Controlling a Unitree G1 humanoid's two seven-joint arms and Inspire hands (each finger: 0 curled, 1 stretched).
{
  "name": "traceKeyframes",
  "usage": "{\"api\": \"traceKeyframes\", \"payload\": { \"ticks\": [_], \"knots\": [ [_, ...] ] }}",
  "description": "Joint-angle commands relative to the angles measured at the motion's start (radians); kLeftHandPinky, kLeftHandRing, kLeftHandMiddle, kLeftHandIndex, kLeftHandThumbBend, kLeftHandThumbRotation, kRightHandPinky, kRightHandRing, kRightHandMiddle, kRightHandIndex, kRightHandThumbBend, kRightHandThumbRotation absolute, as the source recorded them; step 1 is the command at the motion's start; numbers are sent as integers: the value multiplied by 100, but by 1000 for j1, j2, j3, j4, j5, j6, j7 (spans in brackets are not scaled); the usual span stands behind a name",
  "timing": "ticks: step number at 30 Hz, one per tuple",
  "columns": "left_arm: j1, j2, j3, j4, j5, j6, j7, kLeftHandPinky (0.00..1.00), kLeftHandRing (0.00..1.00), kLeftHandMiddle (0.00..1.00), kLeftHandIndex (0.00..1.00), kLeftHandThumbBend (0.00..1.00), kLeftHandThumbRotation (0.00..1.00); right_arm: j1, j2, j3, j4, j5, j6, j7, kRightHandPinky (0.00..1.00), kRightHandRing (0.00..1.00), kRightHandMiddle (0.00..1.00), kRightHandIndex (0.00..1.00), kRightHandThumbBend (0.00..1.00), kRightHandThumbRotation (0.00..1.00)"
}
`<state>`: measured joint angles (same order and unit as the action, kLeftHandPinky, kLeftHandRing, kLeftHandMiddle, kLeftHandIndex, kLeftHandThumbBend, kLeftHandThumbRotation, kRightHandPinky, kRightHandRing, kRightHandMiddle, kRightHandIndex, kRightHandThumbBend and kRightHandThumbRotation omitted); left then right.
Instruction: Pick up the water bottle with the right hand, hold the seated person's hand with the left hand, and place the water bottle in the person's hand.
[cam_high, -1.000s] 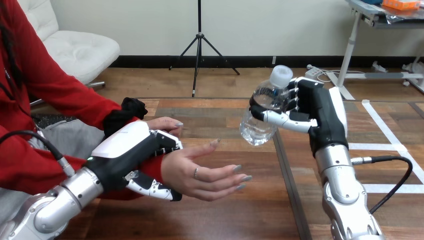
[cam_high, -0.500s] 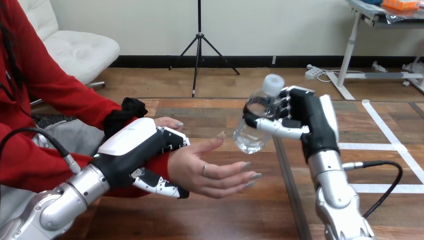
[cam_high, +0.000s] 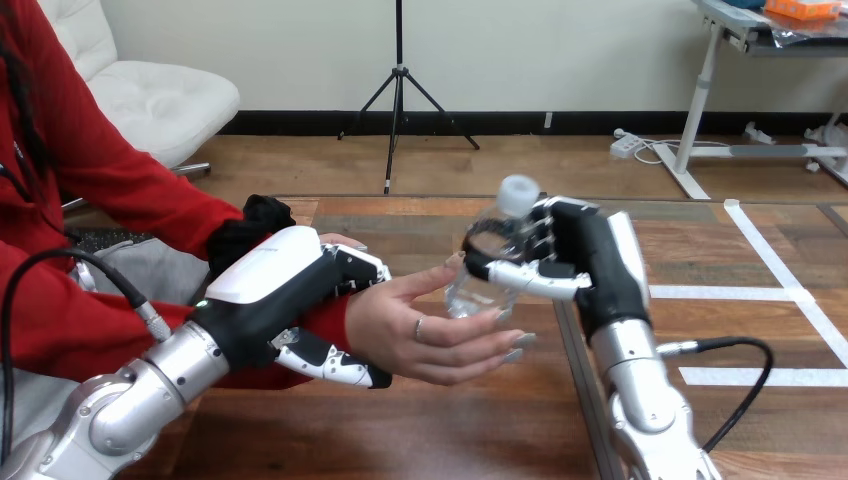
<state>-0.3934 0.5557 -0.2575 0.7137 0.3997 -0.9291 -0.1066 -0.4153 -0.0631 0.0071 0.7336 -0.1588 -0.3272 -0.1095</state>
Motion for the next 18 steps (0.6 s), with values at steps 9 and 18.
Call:
{"api": "traceKeyframes", "payload": {
  "ticks": [9, 18],
  "knots": [
    [-118, -91, 24, -88, -50, -41, 12, 27, 35, 45, 50, 68, 19, -74, 60, 47, -99, -49, 35, -61, 26, 31, 38, 43, 86, 0],
    [-128, -101, 21, -83, -41, -40, 13, 28, 35, 46, 50, 67, 20, -32, 92, 84, -167, -94, 88, -94, 27, 33, 40, 44, 85, 0]
  ]
}}
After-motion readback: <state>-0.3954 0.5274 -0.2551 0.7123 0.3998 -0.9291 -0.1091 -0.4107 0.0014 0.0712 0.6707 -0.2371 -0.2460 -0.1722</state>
